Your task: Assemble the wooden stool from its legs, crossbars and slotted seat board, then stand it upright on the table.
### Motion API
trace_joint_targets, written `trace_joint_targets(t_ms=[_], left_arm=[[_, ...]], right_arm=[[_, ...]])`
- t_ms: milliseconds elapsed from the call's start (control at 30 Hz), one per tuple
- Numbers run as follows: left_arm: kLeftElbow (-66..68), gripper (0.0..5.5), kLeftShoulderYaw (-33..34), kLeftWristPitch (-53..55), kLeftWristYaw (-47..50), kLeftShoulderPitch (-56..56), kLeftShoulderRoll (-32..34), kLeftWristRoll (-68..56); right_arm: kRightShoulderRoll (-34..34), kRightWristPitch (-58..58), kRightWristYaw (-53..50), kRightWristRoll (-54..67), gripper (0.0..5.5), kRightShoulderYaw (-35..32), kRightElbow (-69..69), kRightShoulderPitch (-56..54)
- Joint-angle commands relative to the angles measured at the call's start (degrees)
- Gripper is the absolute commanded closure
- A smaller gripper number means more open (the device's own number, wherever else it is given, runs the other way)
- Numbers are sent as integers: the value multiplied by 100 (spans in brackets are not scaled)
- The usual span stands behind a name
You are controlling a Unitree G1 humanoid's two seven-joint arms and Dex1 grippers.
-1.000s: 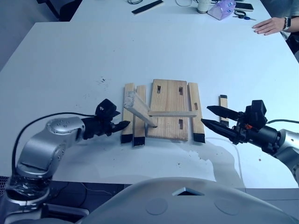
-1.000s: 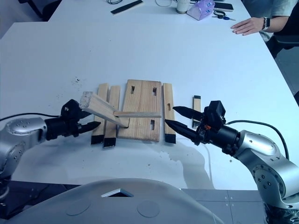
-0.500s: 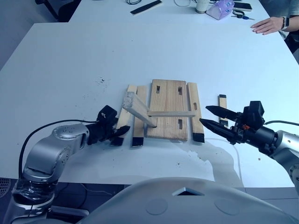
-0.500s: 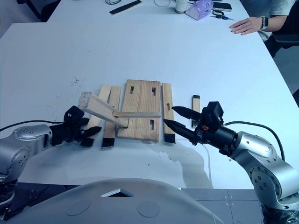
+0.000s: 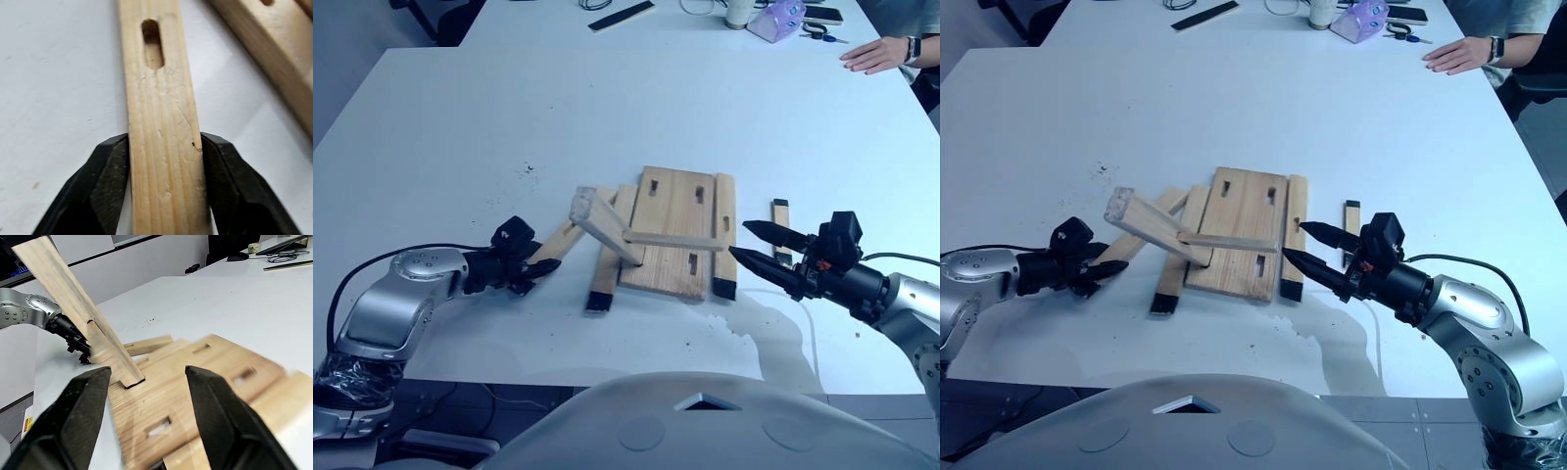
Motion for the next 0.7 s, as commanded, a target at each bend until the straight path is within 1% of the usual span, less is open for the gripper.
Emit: trace_joint_targets(t_ms=[33,133,233,333,400,467,600,700], left_arm=[[374,347,-40,-231,-157,-63,-53,91],[722,347,195,-375,-5,-465,-129,143],[1112,347,618,-519,291,-1230,-336,50],[1028,347,1101,-587,509,-1917,-659,-310],[749,347,1452,-544,438,-2318,-936,-925],[280,347,1807,-211,330,-2717,-1126,-1952],[-410,347,2161,400,-27,-3359,-992,-3955],[-635,347,2162,675,-194,-3766,-825,-5009]], right_arm=[[-62,-28,5,4,270,-108,63,-115],[-75,-4,-18,95,270,-243,131,-238],[-71,49,-101,300,270,-479,232,-422],[-128,132,-139,622,270,-735,383,-728],[-181,246,-285,1067,270,-954,490,-1107],[-260,378,-505,1669,270,-1134,598,-1650],[-493,603,-920,2927,270,-1176,684,-2705],[-656,742,-983,4063,227,-1073,711,-3339]])
